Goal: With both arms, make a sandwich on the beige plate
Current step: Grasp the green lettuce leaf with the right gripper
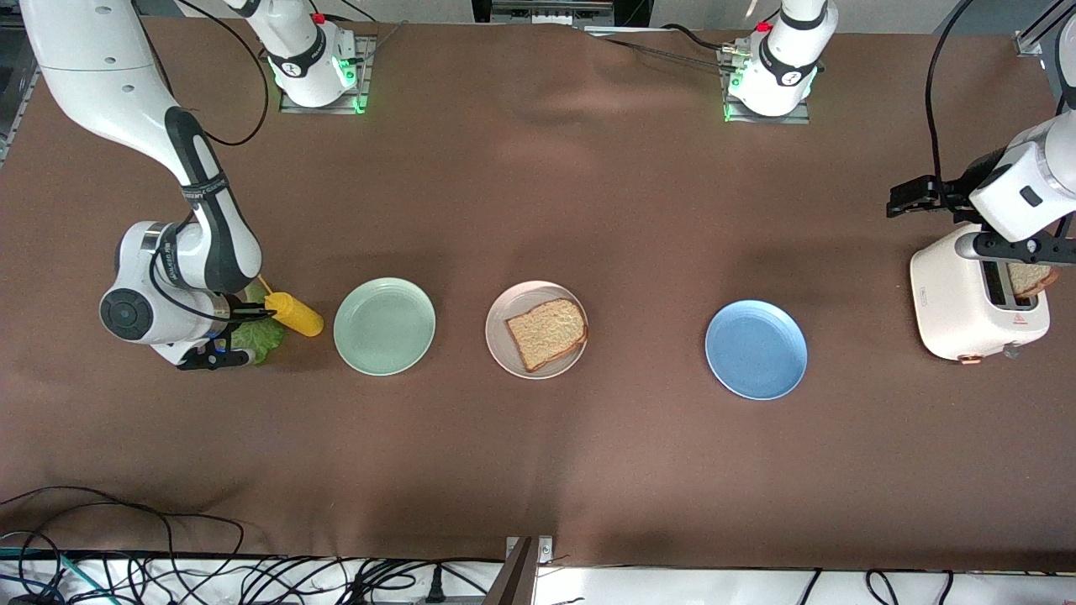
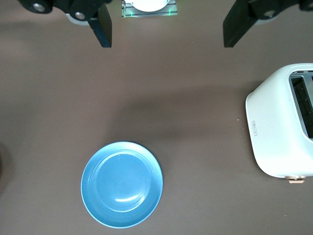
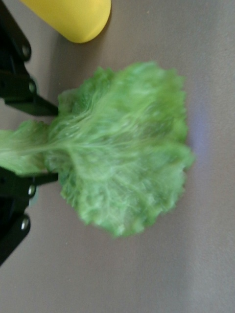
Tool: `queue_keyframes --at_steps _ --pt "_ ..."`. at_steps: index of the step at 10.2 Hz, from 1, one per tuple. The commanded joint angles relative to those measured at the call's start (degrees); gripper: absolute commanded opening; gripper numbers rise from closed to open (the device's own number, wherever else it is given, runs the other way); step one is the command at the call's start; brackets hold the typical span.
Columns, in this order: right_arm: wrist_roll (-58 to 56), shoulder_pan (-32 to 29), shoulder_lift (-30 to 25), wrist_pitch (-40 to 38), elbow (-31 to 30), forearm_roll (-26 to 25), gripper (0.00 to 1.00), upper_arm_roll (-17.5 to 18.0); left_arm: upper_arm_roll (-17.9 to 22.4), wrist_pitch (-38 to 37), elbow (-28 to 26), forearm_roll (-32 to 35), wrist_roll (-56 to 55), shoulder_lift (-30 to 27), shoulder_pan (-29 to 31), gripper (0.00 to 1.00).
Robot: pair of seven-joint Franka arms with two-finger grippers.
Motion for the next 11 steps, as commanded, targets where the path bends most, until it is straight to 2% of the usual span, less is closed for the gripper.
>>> queue_keyframes --at_steps 1,2,5,7,11 --pt "-2.47 -0.04 -0.78 -2.71 2.55 -0.97 0.04 -0.32 0.56 -0.60 -1.17 1.52 1.33 -1.13 -0.42 1.00" --pt "-3.70 -0.39 -1.22 -5.86 4.48 -0.89 0.00 -0.58 0.56 -0.68 -1.17 1.51 1.24 -1.13 -0.42 1.00" --pt "-4.06 -0.39 -3.85 -15.61 12.38 -0.53 0.00 -2.95 0.73 -1.56 -0.82 1.34 1.15 -0.78 -0.42 1.00" --pt "-1.27 -0.13 -5.96 -22.99 17.13 0.43 0.00 -2.96 0.73 -1.65 -0.82 1.34 0.80 -0.78 -0.51 1.00" --pt "19.35 5.74 -6.76 -34.17 27.86 0.96 0.01 0.99 0.73 -1.74 -0.91 1.34 0.97 -0.78 -0.51 1.00"
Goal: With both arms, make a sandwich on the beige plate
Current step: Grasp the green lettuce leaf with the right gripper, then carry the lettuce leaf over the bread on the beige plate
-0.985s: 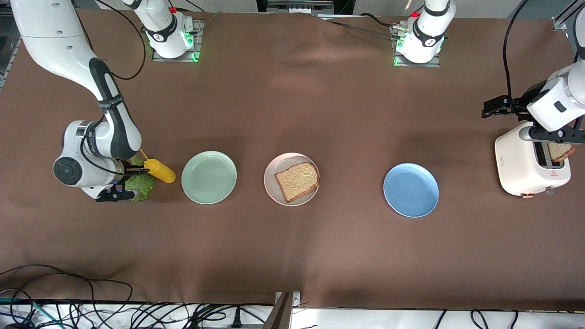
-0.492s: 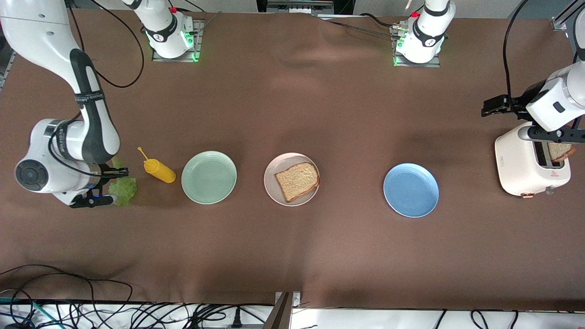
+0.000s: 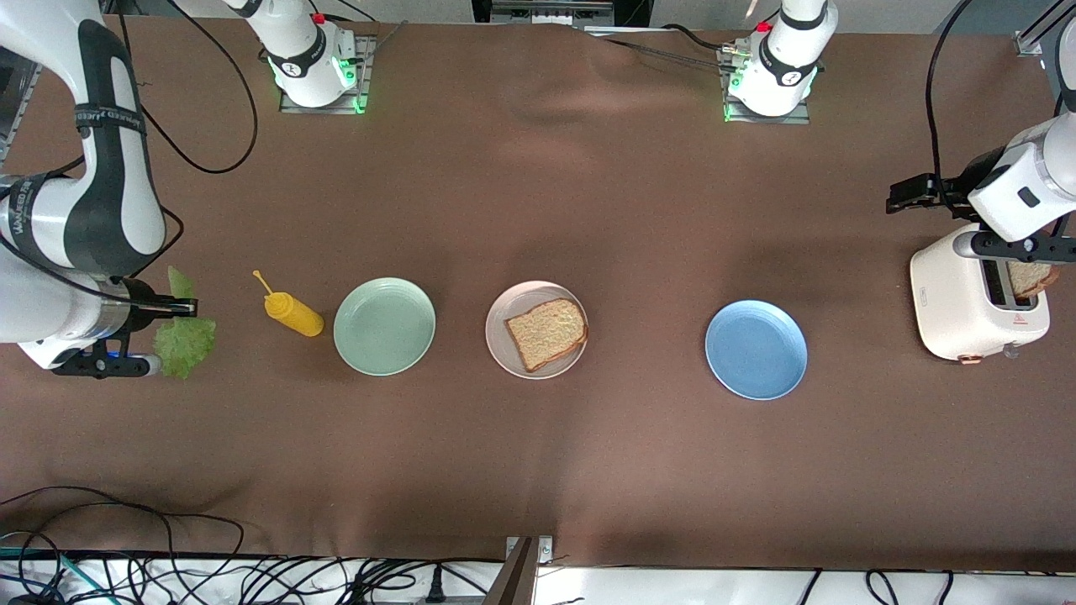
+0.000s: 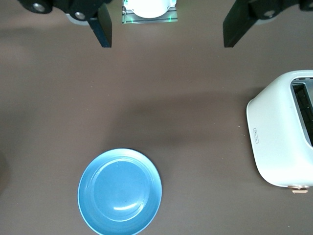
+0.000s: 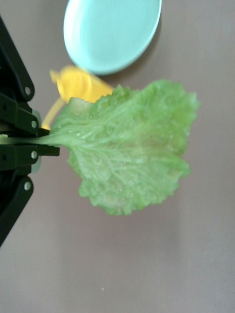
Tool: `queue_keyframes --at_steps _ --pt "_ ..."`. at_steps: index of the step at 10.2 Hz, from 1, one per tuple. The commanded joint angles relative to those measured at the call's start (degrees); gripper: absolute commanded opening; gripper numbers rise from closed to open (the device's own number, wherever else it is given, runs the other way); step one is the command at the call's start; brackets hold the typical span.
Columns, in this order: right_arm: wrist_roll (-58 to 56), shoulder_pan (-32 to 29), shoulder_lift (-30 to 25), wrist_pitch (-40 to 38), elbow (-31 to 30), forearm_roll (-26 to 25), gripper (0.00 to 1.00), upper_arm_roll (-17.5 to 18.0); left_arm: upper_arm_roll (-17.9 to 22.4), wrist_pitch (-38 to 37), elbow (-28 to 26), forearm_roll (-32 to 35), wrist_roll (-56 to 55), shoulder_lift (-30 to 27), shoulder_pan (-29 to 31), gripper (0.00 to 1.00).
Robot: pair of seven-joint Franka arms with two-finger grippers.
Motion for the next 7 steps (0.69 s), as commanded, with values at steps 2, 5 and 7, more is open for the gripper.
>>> queue_keyframes --at_steps 2,5,7 --pt "20.85 6.79 0.79 -3.63 4.98 2.61 0.02 4.71 0.31 -0.48 -0.55 1.34 0.97 -0.79 -0.39 1.00" --pt "38.63 14.09 1.58 1.09 5.34 3.42 0.02 7.98 0.40 -1.36 -0.73 1.34 0.80 -0.79 -0.38 1.00" --pt "47.51 19.10 3.42 6.46 5.34 7.44 0.02 8.34 0.57 -1.36 -0.73 1.34 0.97 -0.79 0.14 1.00"
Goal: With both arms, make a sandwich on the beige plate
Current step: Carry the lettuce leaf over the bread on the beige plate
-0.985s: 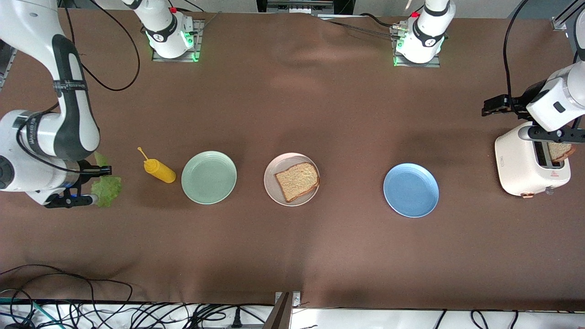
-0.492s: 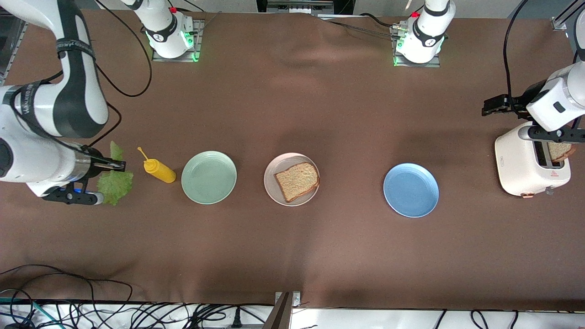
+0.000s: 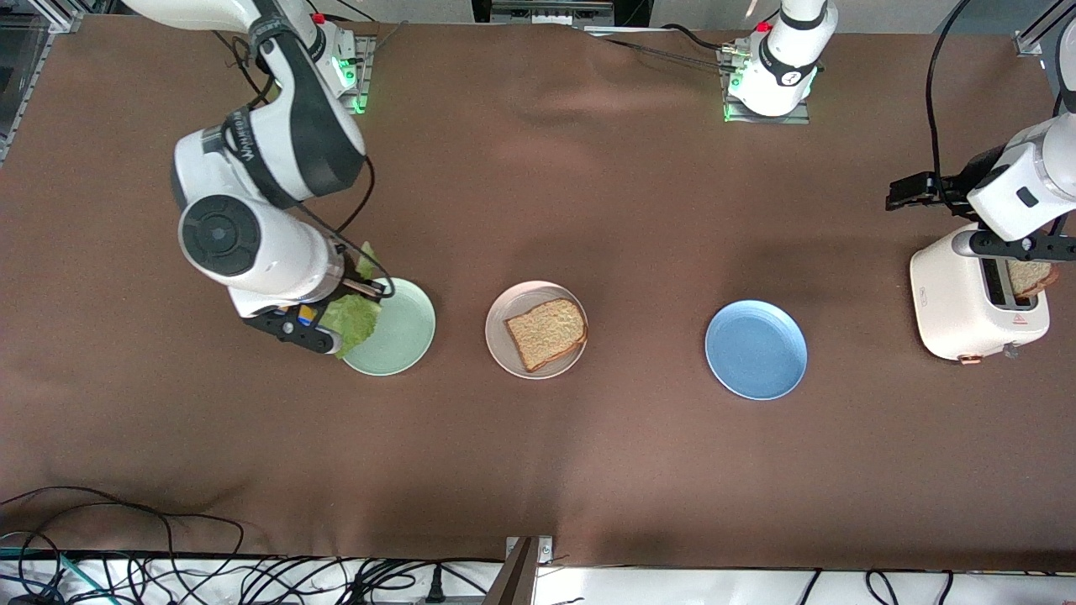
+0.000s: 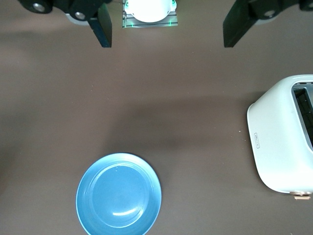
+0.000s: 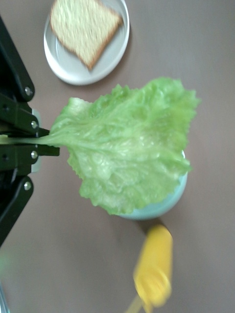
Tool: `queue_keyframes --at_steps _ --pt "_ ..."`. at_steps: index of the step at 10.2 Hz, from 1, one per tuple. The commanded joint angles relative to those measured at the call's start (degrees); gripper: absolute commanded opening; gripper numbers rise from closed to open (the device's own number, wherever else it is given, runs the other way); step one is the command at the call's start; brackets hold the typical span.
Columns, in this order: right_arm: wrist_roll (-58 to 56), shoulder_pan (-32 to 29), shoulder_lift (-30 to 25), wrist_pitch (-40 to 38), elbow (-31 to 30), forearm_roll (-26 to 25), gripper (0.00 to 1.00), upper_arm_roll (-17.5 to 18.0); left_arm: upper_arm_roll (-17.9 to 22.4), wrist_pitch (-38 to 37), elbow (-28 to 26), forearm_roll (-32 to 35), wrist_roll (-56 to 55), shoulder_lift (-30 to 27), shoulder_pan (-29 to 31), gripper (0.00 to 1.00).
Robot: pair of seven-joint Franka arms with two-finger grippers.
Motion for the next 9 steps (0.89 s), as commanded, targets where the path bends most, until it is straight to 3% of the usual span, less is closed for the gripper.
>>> queue_keyframes --at_steps 1,5,9 --pt "8.17 5.29 3.77 4.63 1.91 3.47 0.02 -0.03 0.19 -0.50 -0.63 1.34 1.15 -0.81 0.43 1.00" --pt "15.74 13.83 12.47 17.64 1.83 3.40 0.03 -0.20 0.19 -0.67 -0.63 1.34 1.33 -0.28 1.40 1.00" --pt "18.65 17.09 18.02 26.09 1.74 3.48 0.09 -0.11 0.19 -0.76 -0.63 1.51 1.42 0.33 4.48 1.00"
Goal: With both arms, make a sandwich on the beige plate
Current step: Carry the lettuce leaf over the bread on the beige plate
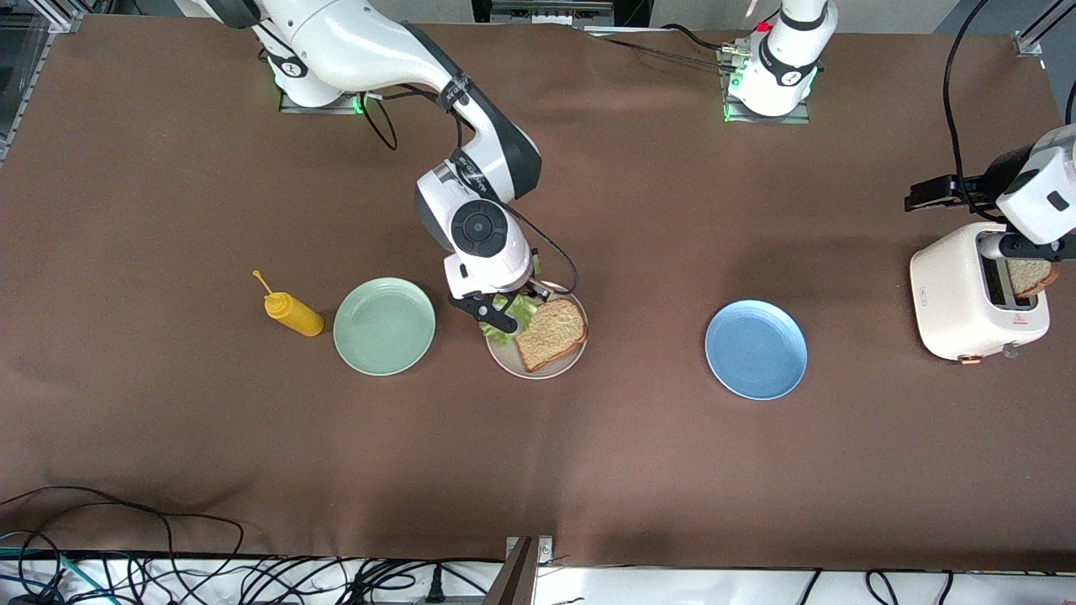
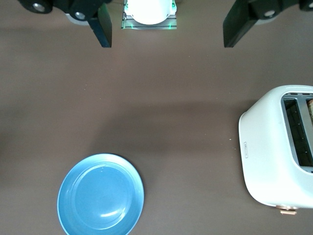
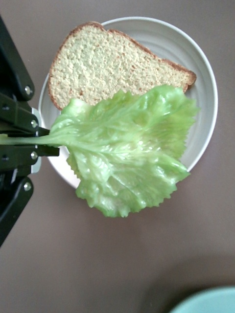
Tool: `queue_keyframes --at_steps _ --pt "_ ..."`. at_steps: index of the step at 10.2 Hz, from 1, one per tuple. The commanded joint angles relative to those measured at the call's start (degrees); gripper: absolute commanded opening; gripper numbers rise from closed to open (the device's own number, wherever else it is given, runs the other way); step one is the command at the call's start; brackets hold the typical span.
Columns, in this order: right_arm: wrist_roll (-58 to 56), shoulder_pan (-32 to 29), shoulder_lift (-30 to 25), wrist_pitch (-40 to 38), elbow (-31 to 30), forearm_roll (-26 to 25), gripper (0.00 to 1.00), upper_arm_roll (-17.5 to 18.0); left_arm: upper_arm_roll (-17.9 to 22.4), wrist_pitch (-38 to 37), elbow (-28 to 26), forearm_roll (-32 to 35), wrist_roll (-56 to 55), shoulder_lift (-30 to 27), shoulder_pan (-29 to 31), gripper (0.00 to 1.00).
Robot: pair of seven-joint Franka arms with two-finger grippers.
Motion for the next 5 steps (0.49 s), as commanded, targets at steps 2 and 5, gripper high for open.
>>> queue_keyframes --at_steps 2,5 --pt "1.56 1.57 1.89 2.88 1.80 0.91 0.41 -0.66 -0.45 -0.52 -0.23 1.40 1.31 0.08 1.52 1.00" --pt "2.52 1.39 1.36 2.71 4.25 0.47 1.00 -1.80 -0.45 -0.61 -0.41 1.40 1.31 0.08 1.53 1.00"
